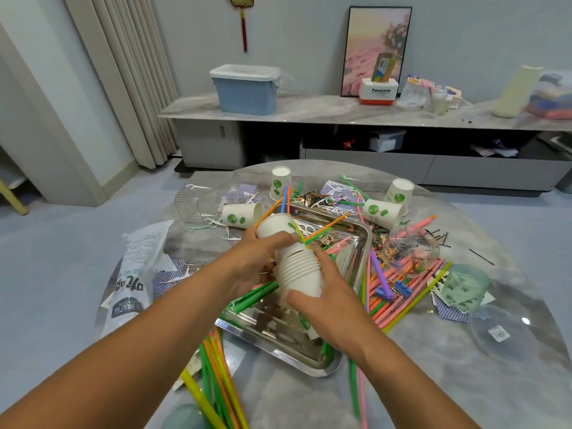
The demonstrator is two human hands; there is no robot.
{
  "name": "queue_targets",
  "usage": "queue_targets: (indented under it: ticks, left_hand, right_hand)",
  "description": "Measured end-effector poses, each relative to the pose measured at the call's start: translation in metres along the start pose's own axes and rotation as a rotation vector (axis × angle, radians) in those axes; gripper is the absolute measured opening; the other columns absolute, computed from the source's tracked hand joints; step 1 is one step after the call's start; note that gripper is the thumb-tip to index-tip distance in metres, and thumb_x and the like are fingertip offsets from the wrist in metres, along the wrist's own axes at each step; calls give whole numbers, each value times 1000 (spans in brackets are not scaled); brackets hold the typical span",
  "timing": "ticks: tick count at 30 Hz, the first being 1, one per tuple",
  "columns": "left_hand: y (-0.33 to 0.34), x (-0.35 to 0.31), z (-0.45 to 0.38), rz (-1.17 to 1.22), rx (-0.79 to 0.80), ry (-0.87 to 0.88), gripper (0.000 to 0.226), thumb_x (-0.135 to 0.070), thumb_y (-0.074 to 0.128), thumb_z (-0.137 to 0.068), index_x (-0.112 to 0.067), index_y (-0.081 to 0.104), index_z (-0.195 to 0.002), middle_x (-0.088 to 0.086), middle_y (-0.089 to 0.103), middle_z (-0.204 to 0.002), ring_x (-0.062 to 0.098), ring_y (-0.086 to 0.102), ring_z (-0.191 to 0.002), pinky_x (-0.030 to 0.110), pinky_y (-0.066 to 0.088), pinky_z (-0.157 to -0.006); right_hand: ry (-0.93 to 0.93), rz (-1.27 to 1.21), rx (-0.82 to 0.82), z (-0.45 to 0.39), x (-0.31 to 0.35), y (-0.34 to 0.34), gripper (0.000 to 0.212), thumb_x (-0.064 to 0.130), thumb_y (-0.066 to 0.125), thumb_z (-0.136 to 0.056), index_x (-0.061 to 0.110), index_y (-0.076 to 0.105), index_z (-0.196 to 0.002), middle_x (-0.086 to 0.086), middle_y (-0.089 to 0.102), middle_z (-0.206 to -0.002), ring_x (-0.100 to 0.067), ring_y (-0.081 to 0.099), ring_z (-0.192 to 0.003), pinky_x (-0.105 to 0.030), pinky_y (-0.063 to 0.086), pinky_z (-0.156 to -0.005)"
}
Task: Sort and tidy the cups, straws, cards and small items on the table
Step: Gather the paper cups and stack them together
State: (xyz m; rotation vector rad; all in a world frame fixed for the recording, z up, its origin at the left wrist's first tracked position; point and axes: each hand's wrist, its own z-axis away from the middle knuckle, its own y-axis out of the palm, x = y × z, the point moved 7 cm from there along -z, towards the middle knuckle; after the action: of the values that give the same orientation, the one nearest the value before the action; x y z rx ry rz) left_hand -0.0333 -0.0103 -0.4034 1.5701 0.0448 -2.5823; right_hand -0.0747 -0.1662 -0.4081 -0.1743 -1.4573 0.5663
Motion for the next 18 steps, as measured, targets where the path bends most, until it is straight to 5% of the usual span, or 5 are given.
queue_targets:
  ticks: [6, 10, 13, 16, 18]
  left_hand:
    - [-6, 1, 2, -35, -40, -85, 32, -43, 59, -97, -16, 63, -112, 4, 69, -88, 18, 64, -77, 36, 52, -81]
    - [-11, -12, 1, -347, -70, 114, 33, -42, 45, -103, -20, 63, -118, 3, 65, -117, 20, 61, -109, 41, 49, -99]
    - [-5, -19, 8, -470, -81, 301, 34, -43, 43, -105, -21, 66, -96, -11, 64, -100, 0, 60, -95, 22, 46, -81]
    - [12, -10, 15, -304, 18, 239, 32, -45, 42, -106, -29, 65, -91, -26, 69, -85, -20, 60, -79, 6, 44, -64]
    - [20, 0, 13, -65, 49, 128, 29, -43, 46, -106, -24, 67, -110, -12, 74, -102, 2, 69, -93, 22, 56, -81]
  right_hand:
    - [-25, -9, -37, -1, 4, -7, 78, 55, 72, -75, 58, 32, -142, 18, 58, -126, -7, 63, -103, -41, 59, -85]
    - [-38, 38, -22, -5, 6, -16, 84, 51, 80, -73, 54, 36, -145, 21, 58, -119, -6, 64, -100, -35, 59, -84]
    - [-66, 87, -36, -6, 10, -23, 85, 52, 85, -66, 56, 42, -138, 27, 55, -105, -2, 64, -94, -34, 59, -82]
    - [-114, 139, -89, -6, 15, -30, 80, 50, 85, -67, 49, 50, -138, 17, 52, -113, -8, 60, -102, -36, 55, -89]
    - [-109, 66, -164, -7, 15, -39, 79, 50, 85, -71, 43, 50, -141, 11, 48, -125, -10, 56, -112, -36, 51, -95]
